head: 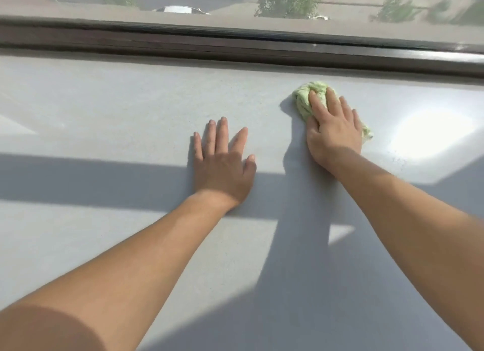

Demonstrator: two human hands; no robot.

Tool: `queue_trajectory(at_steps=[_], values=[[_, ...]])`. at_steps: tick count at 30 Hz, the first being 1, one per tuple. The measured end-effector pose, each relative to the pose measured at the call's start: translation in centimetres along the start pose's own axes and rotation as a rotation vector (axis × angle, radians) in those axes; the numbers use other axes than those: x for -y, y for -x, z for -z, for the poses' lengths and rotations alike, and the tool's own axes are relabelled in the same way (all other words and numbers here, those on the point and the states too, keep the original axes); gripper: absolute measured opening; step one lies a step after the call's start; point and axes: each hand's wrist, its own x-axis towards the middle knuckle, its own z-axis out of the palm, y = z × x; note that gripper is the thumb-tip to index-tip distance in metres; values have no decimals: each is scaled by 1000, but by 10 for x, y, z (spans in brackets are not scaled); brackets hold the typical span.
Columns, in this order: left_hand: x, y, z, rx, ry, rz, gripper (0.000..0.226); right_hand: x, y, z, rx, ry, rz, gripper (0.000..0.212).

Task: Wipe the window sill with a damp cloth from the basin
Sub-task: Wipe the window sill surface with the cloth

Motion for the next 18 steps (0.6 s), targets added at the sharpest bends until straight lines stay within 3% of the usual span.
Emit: queue_trajectory(at_steps=[2,5,7,9,12,13,15,18], values=[[-3,0,-3,-19,-39,2,65,20,-3,-7,-6,6,-29,54],[-3,2,-4,-51,-26,1,65,39,24,-18,29,49,352,50],[-3,2,-4,-63,-32,-2,64,30,13,-13,74,68,506,48],[-3,4,-5,-66,-43,-8,65,20,-21,-7,32,62,395,48],[0,4,-6,-66,-45,-11,65,41,-46,-11,-43,-8,44,51],[2,4,-5,-66,-44,-13,65,56,-43,-17,-57,-2,43,52],[3,3,-5,-68,-48,-15,65,76,-30,-24,-23,28,250,50],[5,3,-4,-64,-58,-23,65,59,-34,-14,62,48,436,49]])
